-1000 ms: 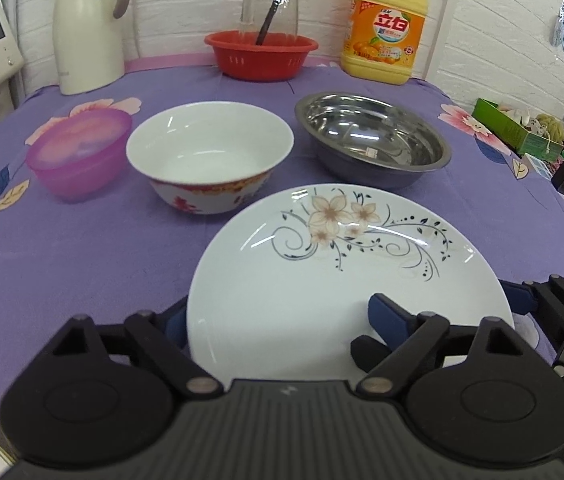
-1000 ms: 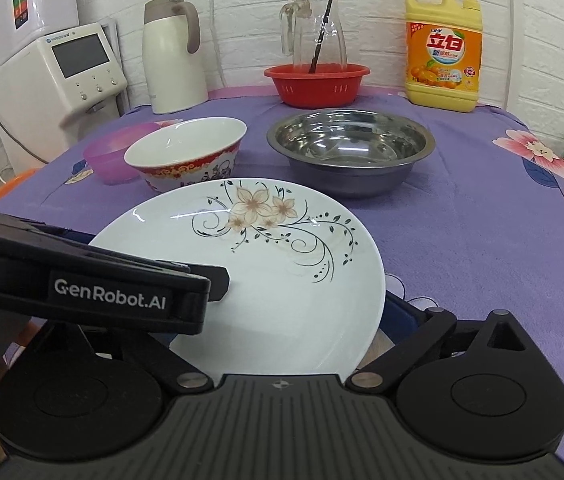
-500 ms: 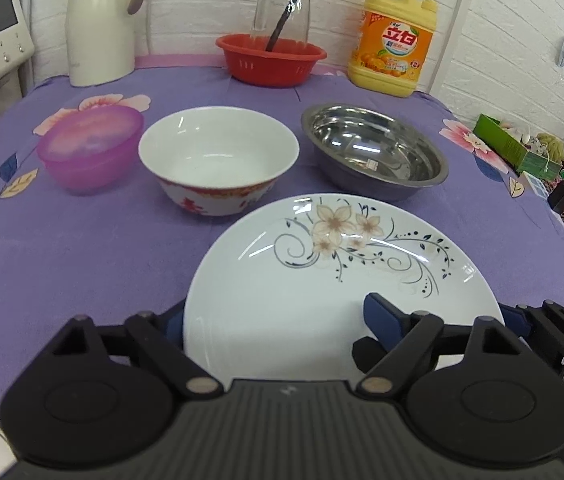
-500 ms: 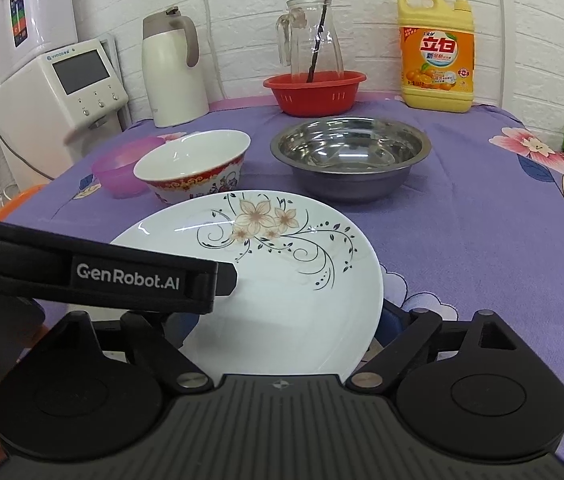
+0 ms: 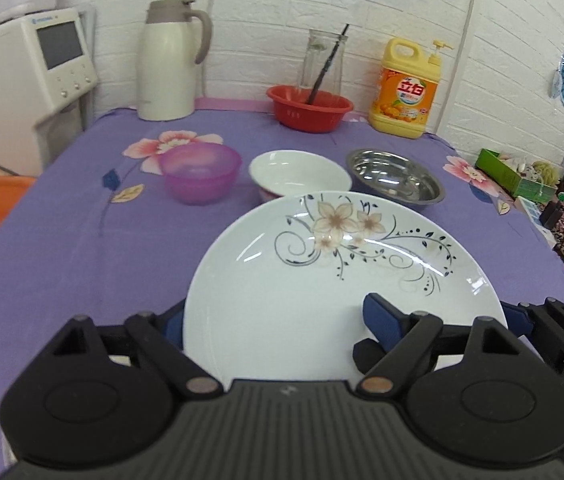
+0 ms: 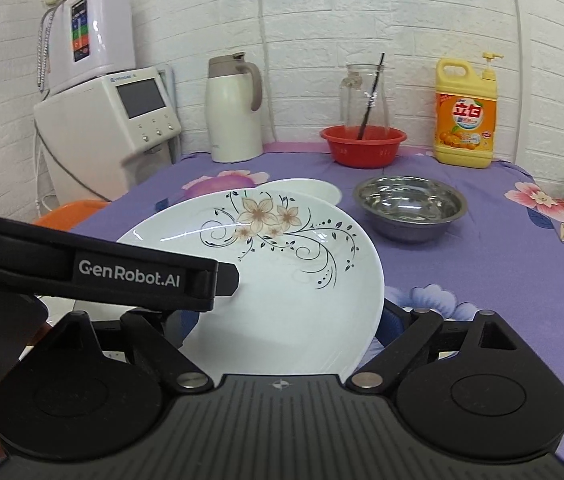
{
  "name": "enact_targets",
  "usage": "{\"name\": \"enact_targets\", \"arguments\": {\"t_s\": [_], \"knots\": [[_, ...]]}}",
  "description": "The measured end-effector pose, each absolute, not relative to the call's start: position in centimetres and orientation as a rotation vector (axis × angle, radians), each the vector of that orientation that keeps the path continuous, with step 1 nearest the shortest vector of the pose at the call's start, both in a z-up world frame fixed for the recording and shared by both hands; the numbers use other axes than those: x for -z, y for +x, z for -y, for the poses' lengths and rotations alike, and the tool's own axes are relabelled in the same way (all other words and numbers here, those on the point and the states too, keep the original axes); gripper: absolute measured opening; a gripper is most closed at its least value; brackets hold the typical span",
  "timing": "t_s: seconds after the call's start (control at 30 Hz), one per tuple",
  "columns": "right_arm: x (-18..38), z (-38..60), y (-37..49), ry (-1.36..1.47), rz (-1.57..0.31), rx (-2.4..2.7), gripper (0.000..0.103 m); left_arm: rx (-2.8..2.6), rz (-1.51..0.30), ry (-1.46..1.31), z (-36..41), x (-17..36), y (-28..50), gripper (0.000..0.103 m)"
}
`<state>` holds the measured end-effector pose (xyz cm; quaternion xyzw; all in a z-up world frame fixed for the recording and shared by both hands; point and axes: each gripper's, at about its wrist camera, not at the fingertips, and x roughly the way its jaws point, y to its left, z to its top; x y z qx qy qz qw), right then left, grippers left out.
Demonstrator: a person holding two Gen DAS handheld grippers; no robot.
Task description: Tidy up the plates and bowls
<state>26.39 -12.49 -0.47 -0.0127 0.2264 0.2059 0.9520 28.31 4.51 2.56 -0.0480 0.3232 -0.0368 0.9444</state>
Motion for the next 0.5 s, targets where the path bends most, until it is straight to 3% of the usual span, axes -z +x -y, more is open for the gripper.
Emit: {"name": "enact_targets", "arguments": {"t_s": [0.5], "knots": [[2.9, 2.1, 22.2, -0.147, -0.539, -0.629, 0.103, -0.124, -0.665, -0.232, -14.8, 0.7, 20.8, 0.084]]}}
